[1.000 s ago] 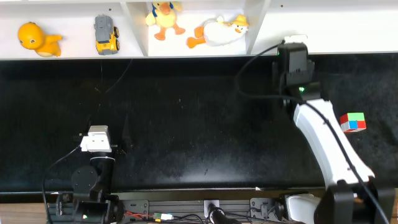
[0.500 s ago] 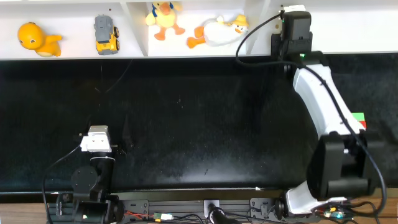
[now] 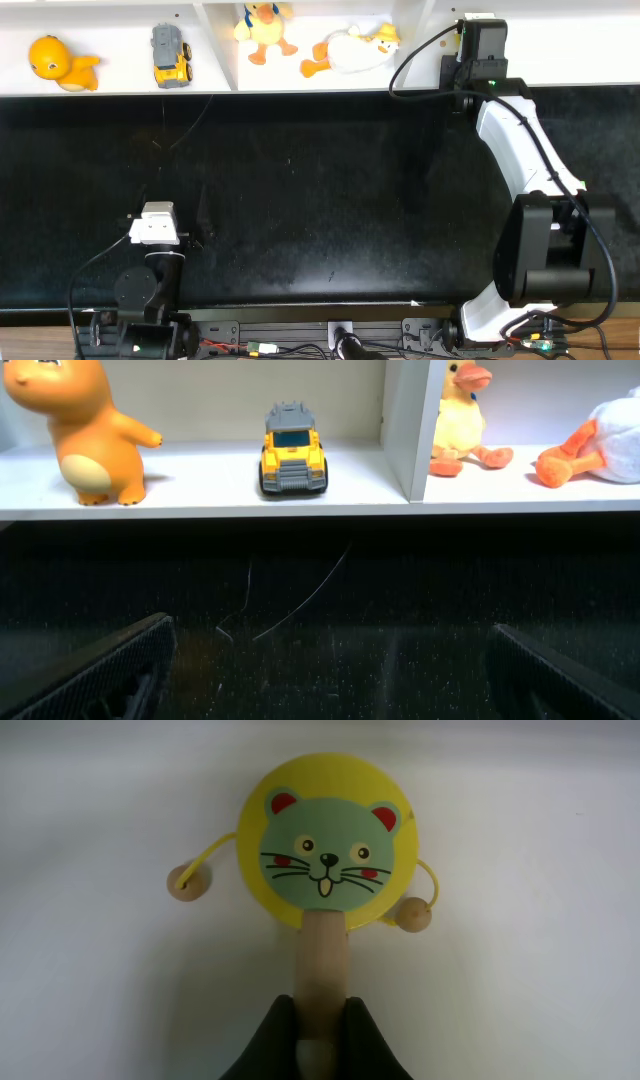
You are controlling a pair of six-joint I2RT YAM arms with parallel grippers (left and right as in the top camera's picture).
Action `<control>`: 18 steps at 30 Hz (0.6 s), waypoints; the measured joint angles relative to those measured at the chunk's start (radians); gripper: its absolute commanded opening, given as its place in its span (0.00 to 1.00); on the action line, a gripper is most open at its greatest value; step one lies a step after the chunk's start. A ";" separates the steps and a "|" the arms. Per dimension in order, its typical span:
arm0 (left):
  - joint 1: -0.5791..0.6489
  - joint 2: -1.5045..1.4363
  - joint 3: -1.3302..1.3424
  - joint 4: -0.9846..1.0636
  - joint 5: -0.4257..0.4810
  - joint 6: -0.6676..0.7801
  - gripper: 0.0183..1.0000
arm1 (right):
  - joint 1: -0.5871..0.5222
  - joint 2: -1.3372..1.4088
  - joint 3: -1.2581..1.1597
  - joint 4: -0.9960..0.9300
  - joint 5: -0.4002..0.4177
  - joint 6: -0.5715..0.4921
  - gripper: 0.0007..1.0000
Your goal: Store Toys
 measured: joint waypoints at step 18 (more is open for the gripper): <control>0.000 0.000 0.000 0.000 0.000 0.000 1.00 | 0.016 -0.221 -0.119 -0.130 0.005 0.011 1.00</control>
